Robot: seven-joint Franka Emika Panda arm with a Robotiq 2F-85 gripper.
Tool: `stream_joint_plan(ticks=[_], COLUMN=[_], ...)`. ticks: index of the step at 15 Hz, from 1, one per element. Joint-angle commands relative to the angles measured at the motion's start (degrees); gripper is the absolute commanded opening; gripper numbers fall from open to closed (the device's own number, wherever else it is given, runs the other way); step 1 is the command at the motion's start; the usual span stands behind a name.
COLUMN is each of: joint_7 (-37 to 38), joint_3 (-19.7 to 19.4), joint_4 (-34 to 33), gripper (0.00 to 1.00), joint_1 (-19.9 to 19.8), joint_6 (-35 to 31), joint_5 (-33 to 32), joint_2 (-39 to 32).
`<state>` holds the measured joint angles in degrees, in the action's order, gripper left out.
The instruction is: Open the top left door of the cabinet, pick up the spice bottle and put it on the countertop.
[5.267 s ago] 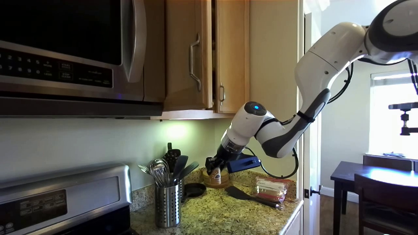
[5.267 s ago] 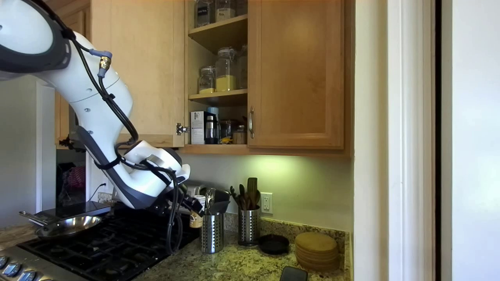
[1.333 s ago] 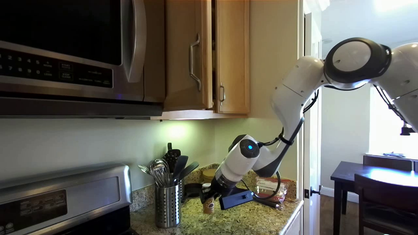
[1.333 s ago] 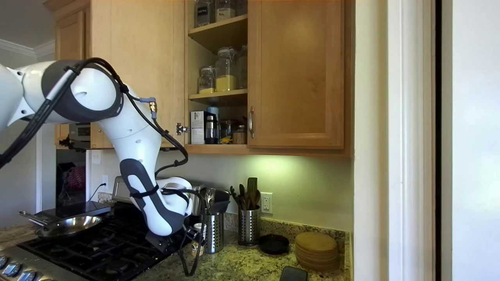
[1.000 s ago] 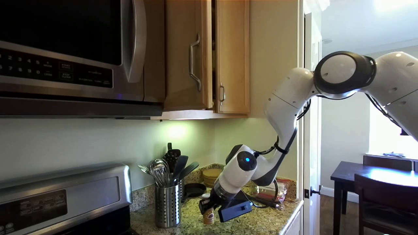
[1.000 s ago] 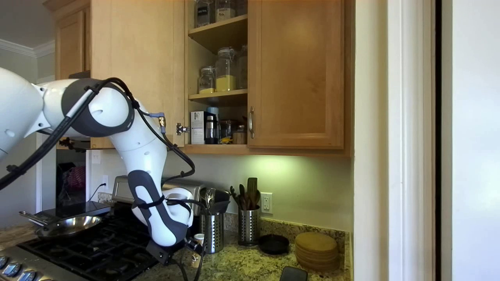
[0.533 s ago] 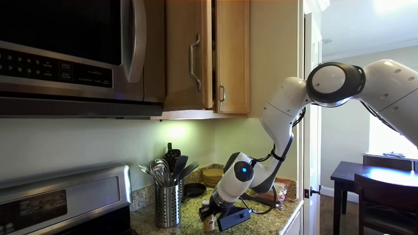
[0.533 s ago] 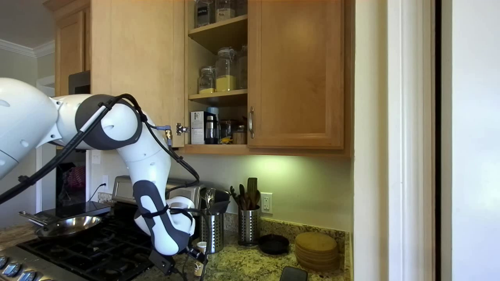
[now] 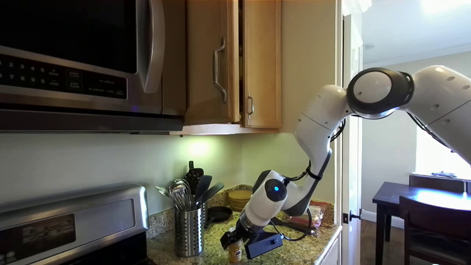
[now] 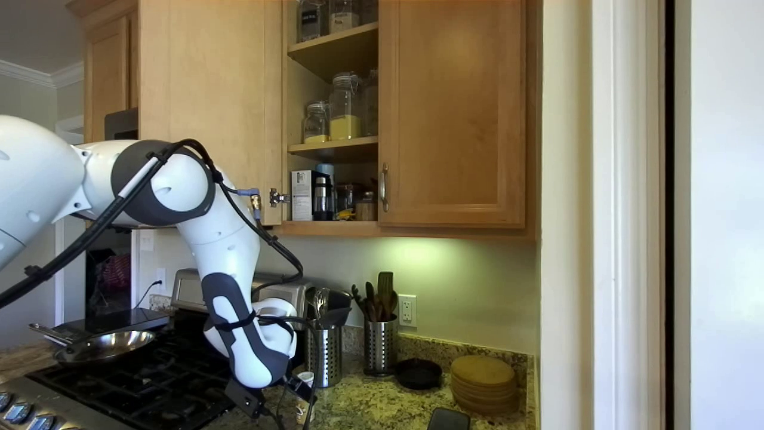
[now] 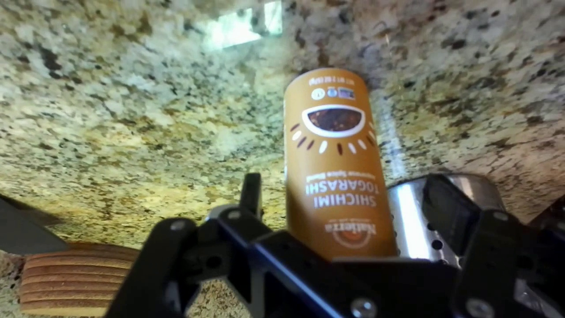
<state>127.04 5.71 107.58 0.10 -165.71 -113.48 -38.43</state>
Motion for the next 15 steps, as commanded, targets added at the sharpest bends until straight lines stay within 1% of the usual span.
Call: stream_joint_plan(ticks=[1, 3, 5, 6, 9, 12, 13, 14, 15], joint_7=[-3.26, -8.50, -17.11, -23.19, -37.17, -51.08, -55.81, -60.30, -64.78], joint_3=[-0.65, -1.48, -2.90, -0.98, -0.82, -0.20, 4.05, 5.94, 8.90], joint_4=[6.74, 9.37, 13.04, 15.07, 20.90, 25.81, 27.05, 28.03, 28.76], gripper=[1.00, 1.00, 1.00, 1.00, 1.00, 1.00, 1.00, 1.00, 1.00], joint_1=[-0.36, -0.25, 0.23, -1.97, -2.40, -2.00, -5.72, -6.96, -9.19], joint_6=[-3.62, -7.10, -9.41, -9.32, -9.37, -7.62, -5.94, -4.66, -3.67], joint_5=[2.46, 6.26, 13.87, 18.16, 29.12, 40.77, 43.79, 47.57, 51.03], joint_2=[6.06, 7.77, 9.43, 10.16, 12.53, 15.30, 16.08, 17.25, 18.03])
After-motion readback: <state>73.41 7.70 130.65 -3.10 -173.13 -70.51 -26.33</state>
